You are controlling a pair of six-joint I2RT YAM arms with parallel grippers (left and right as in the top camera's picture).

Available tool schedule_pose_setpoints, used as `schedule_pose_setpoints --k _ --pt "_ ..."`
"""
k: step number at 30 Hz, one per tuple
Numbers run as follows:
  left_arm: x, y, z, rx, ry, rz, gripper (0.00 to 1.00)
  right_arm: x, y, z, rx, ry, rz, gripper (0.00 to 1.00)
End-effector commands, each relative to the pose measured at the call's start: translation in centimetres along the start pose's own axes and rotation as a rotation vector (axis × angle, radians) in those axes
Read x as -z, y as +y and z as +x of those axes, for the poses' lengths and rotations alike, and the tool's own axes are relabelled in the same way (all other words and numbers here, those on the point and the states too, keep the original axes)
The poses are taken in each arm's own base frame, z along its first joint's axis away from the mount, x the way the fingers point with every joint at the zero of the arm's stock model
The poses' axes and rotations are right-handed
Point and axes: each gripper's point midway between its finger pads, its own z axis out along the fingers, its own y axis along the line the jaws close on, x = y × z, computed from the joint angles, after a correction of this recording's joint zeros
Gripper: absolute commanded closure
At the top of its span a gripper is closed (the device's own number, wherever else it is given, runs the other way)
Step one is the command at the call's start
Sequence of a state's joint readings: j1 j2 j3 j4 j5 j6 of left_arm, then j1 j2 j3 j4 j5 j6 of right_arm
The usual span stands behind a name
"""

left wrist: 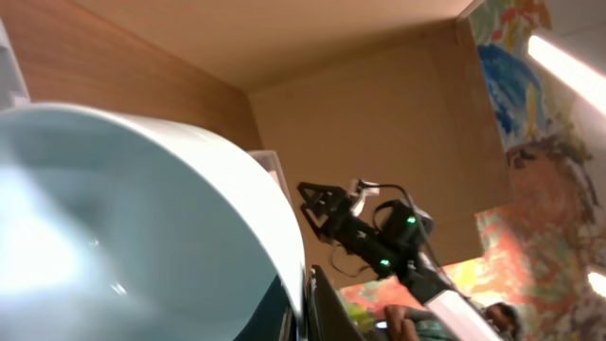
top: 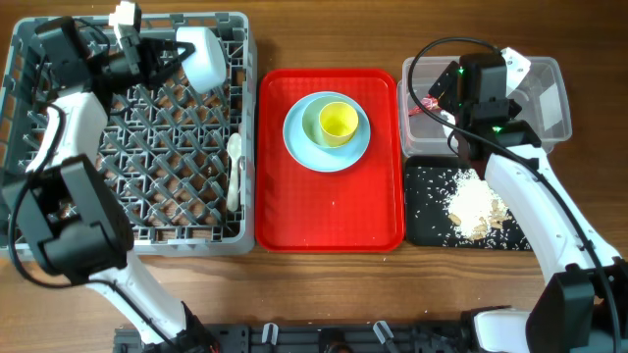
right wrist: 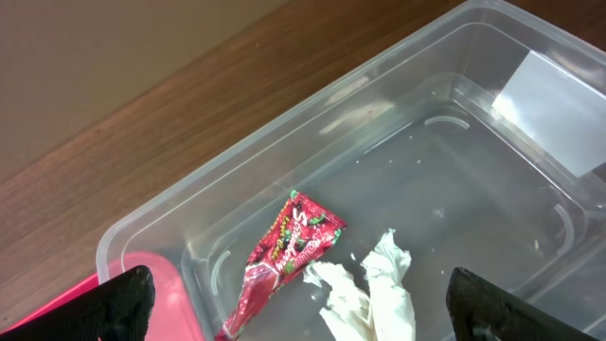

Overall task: Sort waste into correct bins and load items into the dishwasher rack
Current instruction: 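Carry the blue bowl into the dish rack and release it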

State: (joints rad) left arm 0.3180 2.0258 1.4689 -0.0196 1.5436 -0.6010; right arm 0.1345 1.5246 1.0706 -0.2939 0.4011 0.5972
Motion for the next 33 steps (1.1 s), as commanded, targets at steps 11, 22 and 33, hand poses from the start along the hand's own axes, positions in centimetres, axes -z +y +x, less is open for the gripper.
schedule_pose_setpoints --k 11,22,33 --pt "3.2 8.9 -1.4 0.157 -0.112 -0.079 0.87 0.6 -0.1 -1.1 -0.020 -0.031 0.003 0.00" --pt "7.5 8.9 -1.8 0.195 -0.173 -0.064 0.00 0.6 -0.1 -1.1 -0.020 -0.031 0.003 0.00" --pt "11.3 2.9 -3.7 0.133 -0.262 -0.092 0.00 0.6 -0.1 -1.1 -0.020 -0.031 0.003 0.00"
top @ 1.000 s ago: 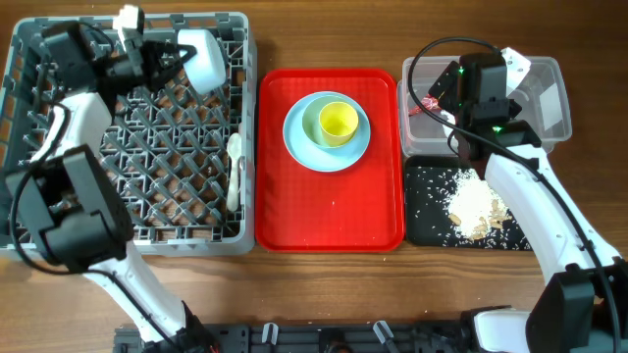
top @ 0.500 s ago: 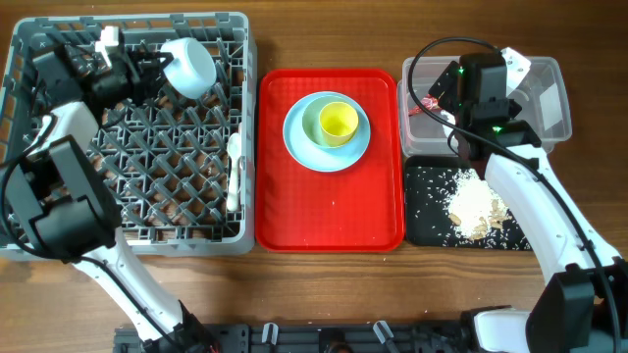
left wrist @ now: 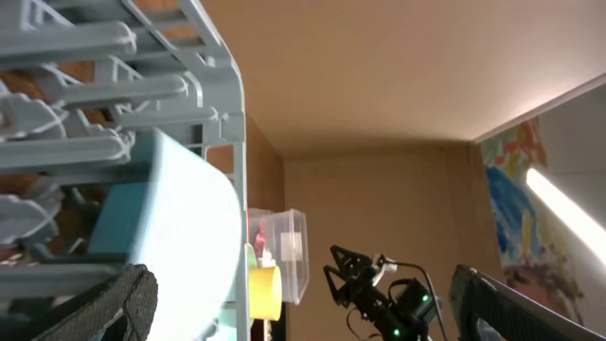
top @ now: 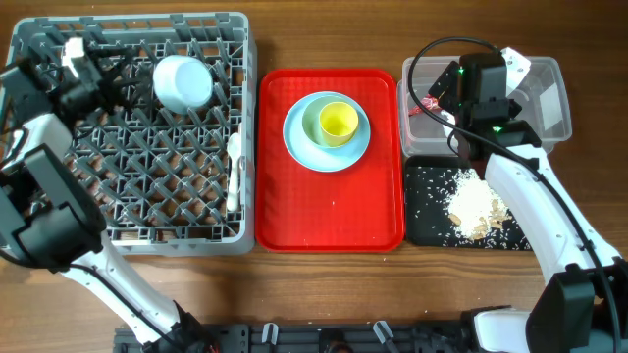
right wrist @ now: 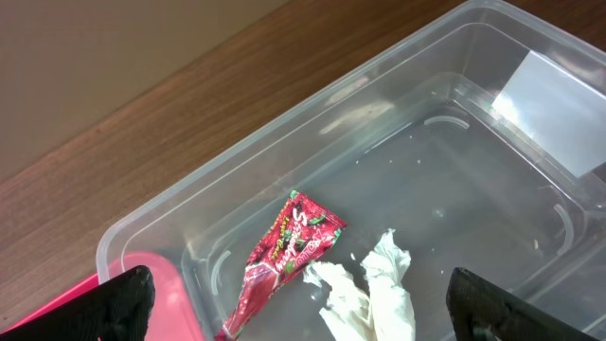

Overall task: Sort waste into correct bins and load items into the dishwasher rack
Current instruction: 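Carry the blue bowl into the dish rack and release it, then move left gripper to the plate and grasp the yellow cup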

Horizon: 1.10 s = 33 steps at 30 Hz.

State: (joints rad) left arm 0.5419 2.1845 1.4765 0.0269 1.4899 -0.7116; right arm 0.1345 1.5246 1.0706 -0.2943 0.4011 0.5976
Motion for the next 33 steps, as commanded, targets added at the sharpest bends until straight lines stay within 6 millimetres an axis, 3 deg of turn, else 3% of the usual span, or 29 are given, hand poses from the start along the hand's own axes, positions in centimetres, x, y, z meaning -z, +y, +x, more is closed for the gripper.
schedule_pose_setpoints --k 1,4,7,10,12,14,15,16,17,19,20,21,26,28,31,33 --pt "1.2 -7.0 0.2 -0.121 -0.020 0.011 0.00 0.6 -0.1 -1.1 -0.020 -0.031 0.002 0.00" --pt "0.5 -11.8 1.5 -0.188 -0.035 -0.008 0.00 0.6 -0.1 -1.1 -0.020 -0.031 0.003 0.00" --pt "-1.6 -15.4 3.9 -0.197 -0.077 -0.093 0.00 0.6 -0.1 -1.1 -0.020 -0.031 0.003 0.00" --pt "-5.0 -14.5 7.7 -0.226 -0.108 -0.342 0.00 0.6 -0.1 -1.1 -0.020 -0.031 0.003 0.00" --pt "-8.1 -13.3 11.6 -0.285 -0.041 -0.491 0.00 0.6 -0.1 -1.1 -0.020 -0.031 0.003 0.00" --pt "-12.9 -13.1 17.2 -0.394 0.132 -0.508 0.00 0.6 -0.1 -1.1 -0.020 -0.031 0.002 0.00" --pt "-14.1 -12.9 18.6 -0.410 0.173 -0.511 0.00 0.6 -0.1 -1.1 -0.020 -0.031 0.003 0.00" --pt "-15.9 -12.6 20.7 -0.443 0.219 -0.529 0.11 0.6 -0.1 -1.1 -0.019 -0.031 0.003 0.00" --pt "-17.5 -11.8 22.5 -0.488 0.244 -0.581 0.49 0.6 -0.1 -1.1 -0.020 -0.031 0.002 0.00" --pt "-19.6 -10.4 25.0 -0.560 0.269 -0.665 0.83 0.6 -0.1 -1.1 -0.020 -0.031 0.003 0.00" --pt "-20.4 -9.9 26.0 -0.592 0.279 -0.697 0.93 0.6 -0.1 -1.1 -0.020 -0.031 0.002 0.00" --pt "-22.0 -8.7 27.9 -0.663 0.289 -0.756 0.96 0.6 -0.1 -1.1 -0.020 -0.031 0.003 0.00" --pt "-25.4 -4.5 30.2 -0.866 0.225 -0.952 0.95 0.6 -0.1 -1.1 -0.020 -0.031 0.002 0.00" --pt "-26.8 -2.7 31.2 -0.900 0.258 -0.951 0.93 0.6 -0.1 -1.1 -0.020 -0.031 0.002 0.00" --pt "-27.6 -1.0 30.5 -0.897 0.246 -0.969 0.70 0.6 -0.1 -1.1 -0.019 -0.031 0.003 0.00" --pt "-27.7 0.5 29.3 -0.882 0.234 -0.996 0.69 0.6 -0.1 -1.1 -0.020 -0.031 0.003 0.00"
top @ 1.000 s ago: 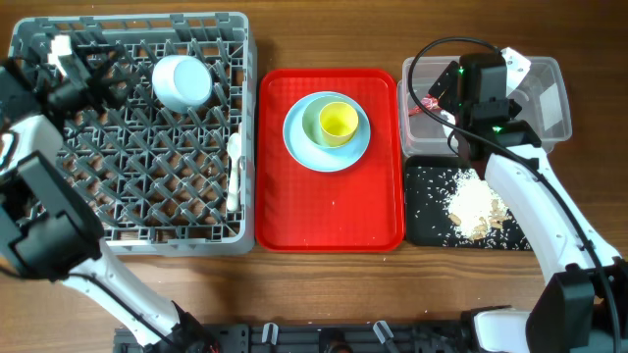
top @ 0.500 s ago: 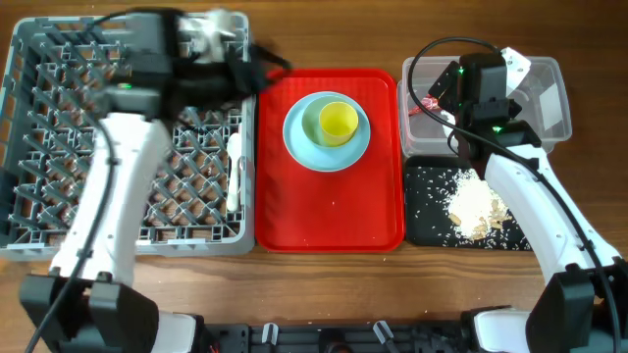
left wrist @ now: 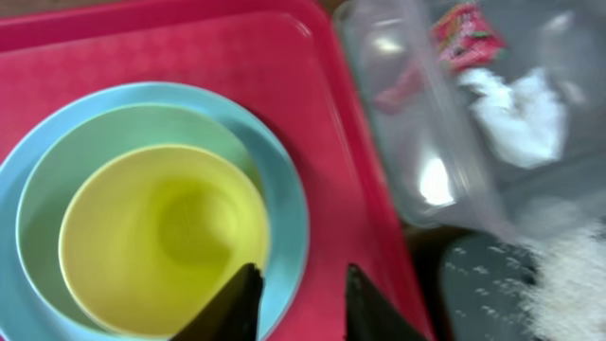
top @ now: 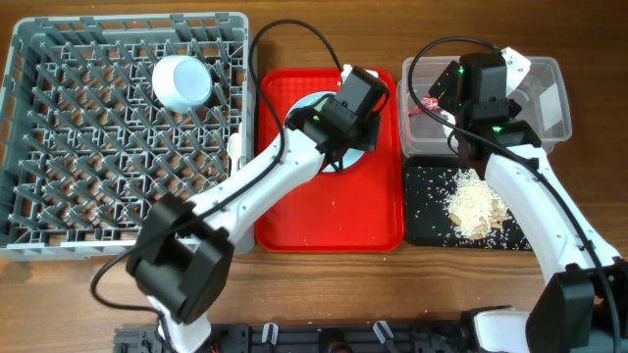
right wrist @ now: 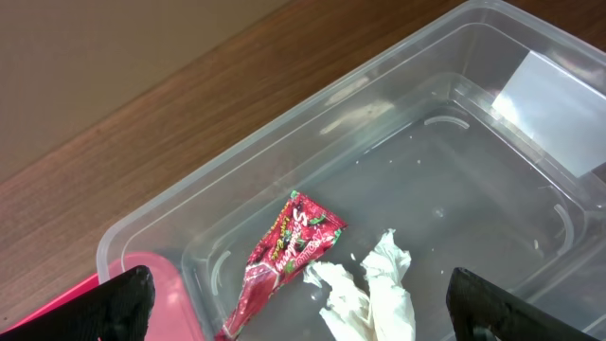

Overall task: Sort waste into correct bins and load items into the dishwasher rack
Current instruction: 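Move left gripper to the plate and grasp the yellow cup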

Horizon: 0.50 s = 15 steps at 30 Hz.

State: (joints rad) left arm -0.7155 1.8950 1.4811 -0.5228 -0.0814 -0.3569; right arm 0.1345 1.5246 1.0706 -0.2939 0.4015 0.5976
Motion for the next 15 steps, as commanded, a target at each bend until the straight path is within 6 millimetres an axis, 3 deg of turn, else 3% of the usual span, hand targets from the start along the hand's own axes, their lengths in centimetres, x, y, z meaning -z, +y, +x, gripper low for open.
schedule_pose_setpoints --k 1,11,15 --pt "-2.0 3.0 -0.2 0.015 -0.005 -0.090 0.69 0.5 -0.1 -1.0 -0.019 -0.030 0.003 0.00" --pt "-2.8 3.8 1.0 0.015 0.042 -0.113 0.69 0.6 -0.1 -1.1 -0.020 -0.030 0.002 0.00" --pt "-2.2 4.7 -0.9 0.043 -0.017 -0.115 0.73 0.6 -0.1 -1.1 -0.019 -0.030 0.002 0.00"
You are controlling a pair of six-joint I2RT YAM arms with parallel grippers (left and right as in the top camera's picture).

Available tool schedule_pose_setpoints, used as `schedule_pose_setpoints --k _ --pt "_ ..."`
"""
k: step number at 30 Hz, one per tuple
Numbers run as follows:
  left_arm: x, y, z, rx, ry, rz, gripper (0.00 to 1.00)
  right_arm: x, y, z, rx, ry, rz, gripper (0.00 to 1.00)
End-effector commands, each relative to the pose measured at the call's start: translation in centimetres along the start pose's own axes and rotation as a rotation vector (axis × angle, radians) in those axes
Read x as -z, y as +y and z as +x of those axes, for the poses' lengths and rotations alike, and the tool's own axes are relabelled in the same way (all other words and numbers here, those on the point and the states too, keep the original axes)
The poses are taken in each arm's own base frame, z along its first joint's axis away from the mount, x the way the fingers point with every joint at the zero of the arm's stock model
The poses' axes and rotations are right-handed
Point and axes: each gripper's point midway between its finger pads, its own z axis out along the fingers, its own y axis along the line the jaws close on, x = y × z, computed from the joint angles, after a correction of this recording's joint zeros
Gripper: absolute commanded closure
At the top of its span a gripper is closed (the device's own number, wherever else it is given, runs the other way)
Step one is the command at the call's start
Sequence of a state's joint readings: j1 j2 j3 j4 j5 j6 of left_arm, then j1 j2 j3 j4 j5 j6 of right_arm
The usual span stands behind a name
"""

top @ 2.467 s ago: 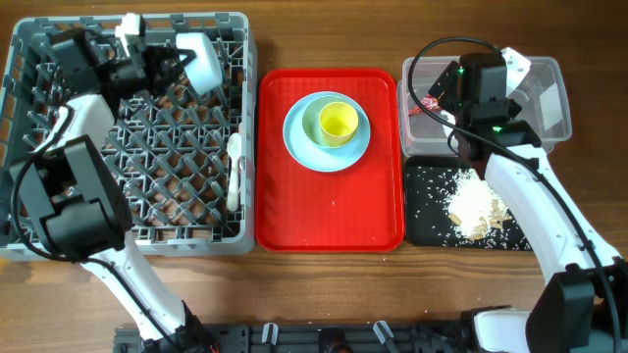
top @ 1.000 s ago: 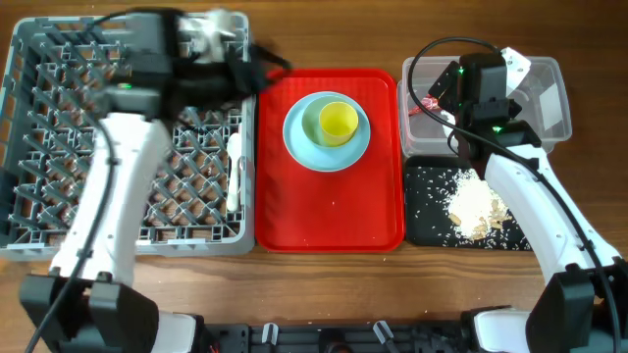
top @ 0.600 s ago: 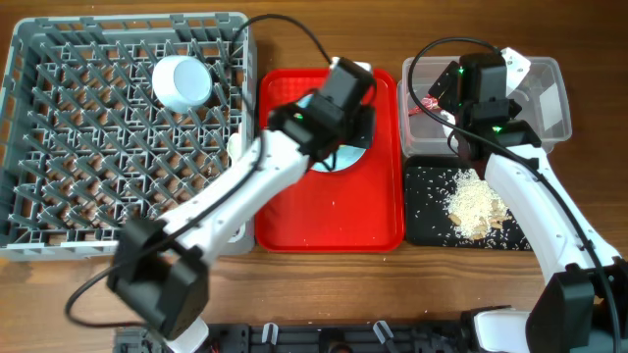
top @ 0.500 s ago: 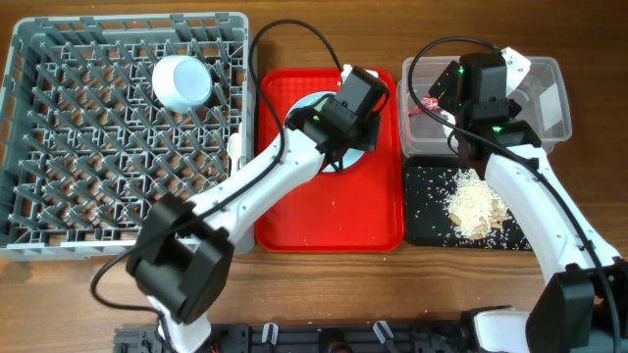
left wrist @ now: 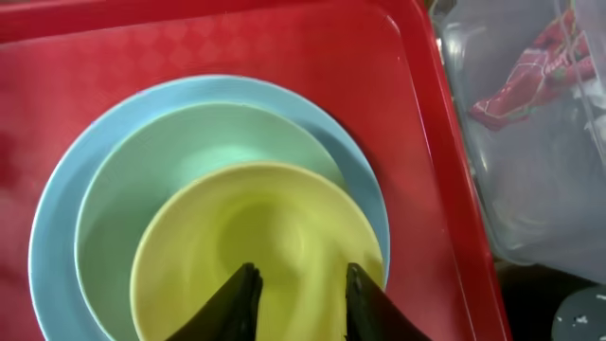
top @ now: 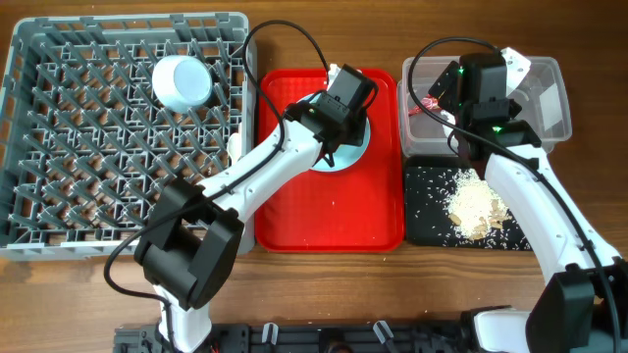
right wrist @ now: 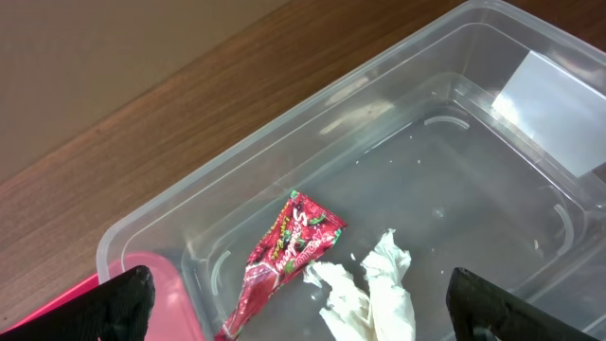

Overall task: Sort waste into correct bins and load items into the dishwasher rack
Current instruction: 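Move left gripper to the plate and grasp the yellow cup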

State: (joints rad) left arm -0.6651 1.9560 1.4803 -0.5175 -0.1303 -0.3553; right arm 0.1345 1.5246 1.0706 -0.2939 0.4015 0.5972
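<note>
A yellow cup (left wrist: 256, 237) stands in a green bowl (left wrist: 123, 180) on a blue plate (left wrist: 52, 237), all on the red tray (top: 329, 211). My left gripper (left wrist: 301, 289) hangs close above the cup, open with a narrow gap, both fingertips over the cup's inside. A pale cup (top: 183, 81) sits mouth down in the grey dishwasher rack (top: 59, 240). My right gripper (right wrist: 298, 303) is open wide over the clear bin (right wrist: 492, 204), which holds a red wrapper (right wrist: 289, 251) and crumpled white tissue (right wrist: 374, 289).
A white utensil (top: 235, 169) lies at the rack's right edge. A black tray (top: 424, 221) with crumbs and a pale heap of food scraps (top: 476, 203) sits in front of the clear bin. The left arm (top: 255, 176) stretches across the rack's right side.
My left gripper has shifted a little over the tray, so the yellow cup now lies right under both fingertips instead of to their left. The right arm has not moved.
My left gripper first held the pale cup over the rack's back right. Then the cup sat mouth down in the rack and the gripper was open at the rack's far left. Later it hung over the red tray beside the yellow cup, now directly above it.
</note>
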Motion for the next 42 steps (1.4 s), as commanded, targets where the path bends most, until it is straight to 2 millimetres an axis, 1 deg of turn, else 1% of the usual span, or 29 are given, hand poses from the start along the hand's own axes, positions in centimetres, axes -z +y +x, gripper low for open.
schedule_pose_setpoints --k 1,2,3,4,5,8,12,16,20,24,27,28,30,32,33,34,35,37,38,40,41,42 --pt "0.8 1.1 -1.8 0.016 -0.057 -0.010 0.73 0.5 -0.1 -1.0 -0.020 -0.030 0.003 0.01" --pt "1.8 0.8 -2.5 0.018 -0.077 0.008 0.73 0.5 -0.1 -1.0 -0.020 -0.030 0.003 0.00" --pt "2.2 0.4 -2.6 0.000 -0.081 0.028 0.73 0.6 -0.1 -1.1 -0.020 -0.030 0.002 0.00" --pt "2.6 -0.3 -2.6 -0.039 -0.076 0.064 0.71 0.6 -0.1 -1.1 -0.020 -0.030 0.002 0.00" --pt "2.7 -1.1 -2.1 -0.075 -0.057 0.102 0.70 0.5 -0.1 -1.0 -0.020 -0.030 0.003 0.01" --pt "2.1 -1.6 -0.5 -0.136 -0.012 0.105 0.67 0.6 -0.1 -1.1 -0.020 -0.030 0.002 0.00" --pt "1.3 -1.4 0.6 -0.143 0.016 0.097 0.67 0.6 -0.1 -1.1 -0.020 -0.030 0.002 0.00" --pt "1.0 -1.3 1.1 -0.145 0.025 0.094 0.69 0.6 -0.1 -1.1 -0.020 -0.030 0.003 0.00" --pt "0.9 -1.6 1.6 -0.153 0.038 0.095 0.69 0.5 -0.1 -1.0 -0.020 -0.030 0.003 0.00" --pt "0.1 -2.1 2.5 -0.168 0.062 0.095 0.69 0.5 -0.1 -1.0 -0.020 -0.030 0.003 0.00" --pt "-0.9 -1.7 3.1 -0.170 0.080 0.071 0.69 0.5 -0.1 -1.0 -0.020 -0.030 0.003 0.00" --pt "-0.9 -1.6 3.0 -0.170 0.074 0.064 0.70 0.5 -0.1 -1.0 -0.020 -0.030 0.003 0.00" --pt "-0.9 -1.7 2.7 -0.169 0.062 0.066 0.78 0.6 -0.1 -1.1 -0.020 -0.030 0.003 0.00" --pt "-0.9 -1.6 2.7 -0.169 0.065 0.065 0.80 0.5 -0.1 -1.0 -0.020 -0.030 0.003 0.00" --pt "-0.9 -1.6 2.7 -0.169 0.064 0.064 0.86 0.5 -0.1 -1.0 -0.020 -0.030 0.003 0.00" --pt "-1.0 -1.3 2.6 -0.167 0.058 0.048 0.93 0.5 -0.1 -1.0 -0.020 -0.030 0.003 0.00" --pt "-1.0 -0.8 2.3 -0.164 0.048 0.025 0.96 0.5 -0.1 -1.0 -0.020 -0.030 0.003 0.00" --pt "-1.0 -0.2 2.1 -0.164 0.038 -0.005 0.96 0.5 -0.1 -1.0 -0.020 -0.030 0.003 0.00" --pt "-0.9 0.2 1.6 -0.162 0.016 -0.032 0.96 0.5 -0.1 -1.0 -0.020 -0.030 0.003 0.00" --pt "0.0 0.3 0.4 -0.157 -0.028 -0.046 0.96 0.5 -0.1 -1.0 -0.020 -0.030 0.003 0.00" --pt "1.1 0.2 -0.7 -0.152 -0.061 -0.048 0.96 0.5 -0.1 -1.0 -0.020 -0.030 0.003 0.00" --pt "3.2 0.3 -2.6 -0.139 -0.127 -0.061 0.96 0.5 -0.1 -1.0 -0.020 -0.030 0.003 0.00"
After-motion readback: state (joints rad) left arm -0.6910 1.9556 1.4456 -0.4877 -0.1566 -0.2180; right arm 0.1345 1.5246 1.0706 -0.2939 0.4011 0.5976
